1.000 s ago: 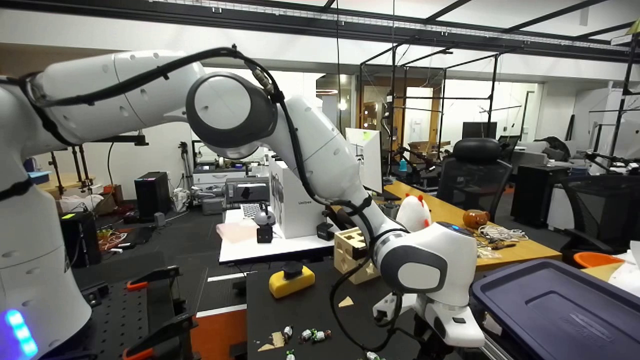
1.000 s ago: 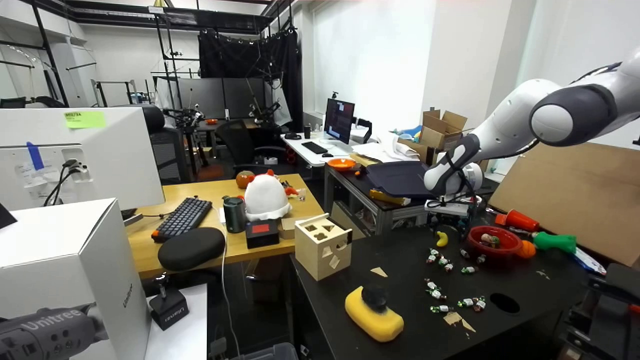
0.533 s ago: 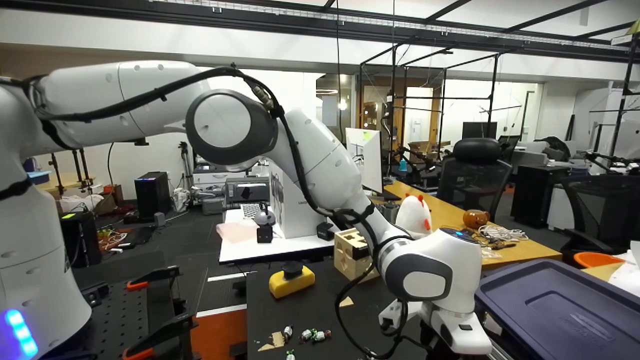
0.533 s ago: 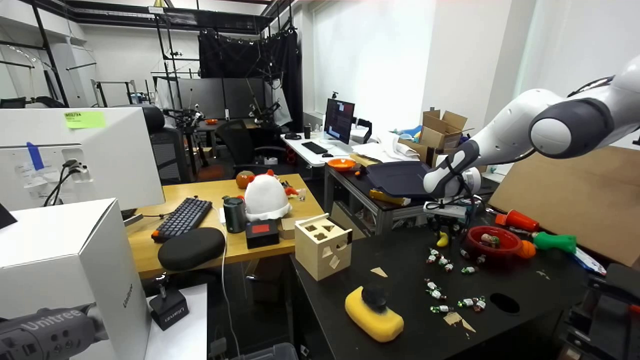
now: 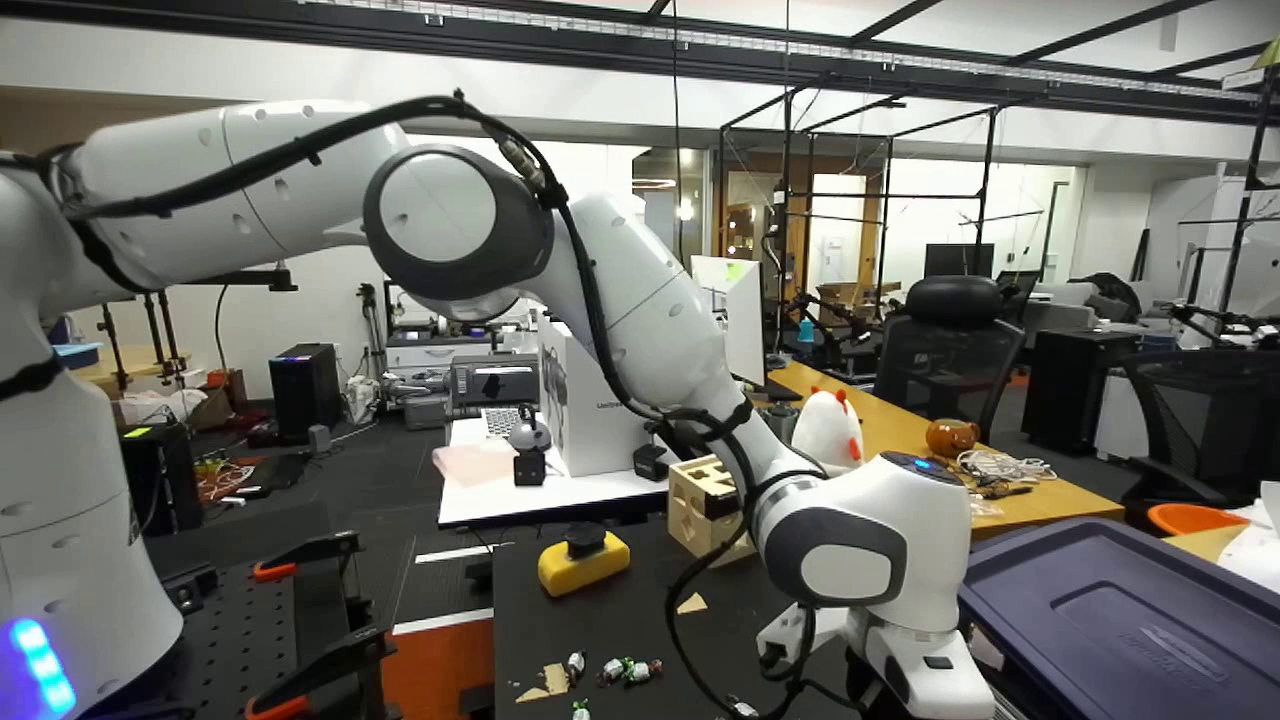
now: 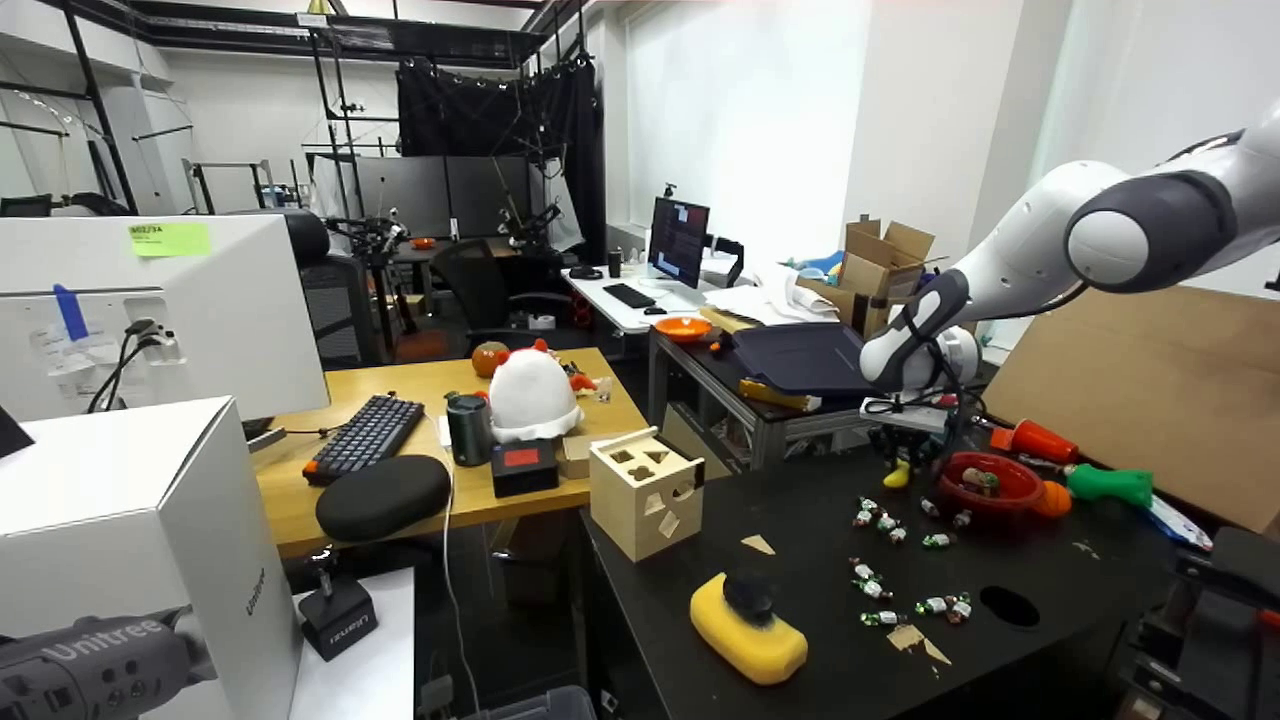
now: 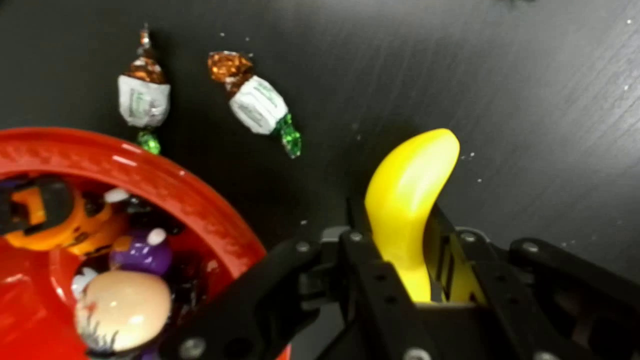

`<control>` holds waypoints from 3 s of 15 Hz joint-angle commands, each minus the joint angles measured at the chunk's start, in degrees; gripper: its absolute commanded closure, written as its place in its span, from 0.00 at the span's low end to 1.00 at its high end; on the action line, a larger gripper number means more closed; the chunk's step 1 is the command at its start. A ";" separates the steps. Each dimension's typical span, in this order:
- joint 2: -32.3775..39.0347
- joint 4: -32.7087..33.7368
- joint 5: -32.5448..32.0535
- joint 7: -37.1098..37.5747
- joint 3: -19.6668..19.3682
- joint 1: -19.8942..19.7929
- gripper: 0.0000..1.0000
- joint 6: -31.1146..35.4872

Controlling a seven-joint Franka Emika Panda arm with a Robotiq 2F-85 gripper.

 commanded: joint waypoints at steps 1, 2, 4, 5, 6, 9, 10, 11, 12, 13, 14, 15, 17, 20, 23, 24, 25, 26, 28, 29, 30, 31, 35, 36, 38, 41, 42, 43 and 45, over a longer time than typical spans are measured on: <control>-9.23 -13.89 2.65 -4.40 1.24 -1.59 0.93 4.89; -10.82 -16.47 3.84 -5.53 1.88 -2.52 0.93 7.06; -14.19 -21.75 7.25 -9.66 4.01 -5.03 0.93 11.73; -15.72 -23.96 8.67 -11.61 5.27 -6.58 0.93 13.37; -17.41 -26.44 10.78 -14.72 7.14 -8.52 0.93 15.26; -21.07 -31.45 16.07 -22.02 11.87 -13.95 0.93 18.92; -22.29 -33.05 17.72 -24.37 13.42 -15.75 0.93 20.02; -23.32 -34.44 19.32 -25.93 14.34 -16.99 0.93 20.91; -24.40 -35.86 20.98 -27.75 15.43 -18.39 0.93 21.83; -25.22 -37.17 22.40 -27.77 15.31 -18.69 0.93 22.84; -26.04 -38.24 23.68 -27.90 15.33 -19.14 0.93 22.96; -26.60 -39.27 24.63 -26.85 14.42 -18.66 0.93 23.67; -27.28 -40.76 25.79 -24.62 12.04 -17.07 0.93 23.99; -26.50 -41.60 25.93 -19.65 7.59 -12.99 0.93 24.76; -25.11 -41.75 24.22 -13.81 2.46 -6.89 0.45 24.09; -24.39 -41.51 22.89 -12.17 0.74 -4.10 0.39 22.88; -23.71 -41.31 21.52 -11.29 -0.23 -1.89 0.31 22.08; -22.79 -40.56 19.34 -11.08 -0.47 0.32 0.24 19.65; -20.87 -39.13 15.38 -9.82 0.01 4.40 0.09 17.03; -20.12 -37.85 14.19 -9.90 2.07 5.48 0.02 15.97; -18.85 -36.43 12.39 -9.41 2.66 7.39 0.00 14.83; -17.91 -34.64 10.89 -9.22 3.90 8.67 0.00 13.21; -14.22 -26.46 4.13 -10.89 5.68 11.86 0.00 3.82; -13.62 -24.77 3.21 -11.09 5.74 12.06 0.00 1.95; -12.50 -22.09 2.11 -12.00 6.12 11.55 0.00 -0.45; -11.49 -20.05 0.62 -18.07 7.23 9.26 0.00 -0.15; -11.47 -20.15 -0.19 -22.47 8.04 8.05 0.00 1.36; -11.55 -20.45 -0.73 -26.21 8.74 6.88 0.00 2.60; -12.10 -22.09 -1.91 -33.00 9.86 5.10 0.00 5.59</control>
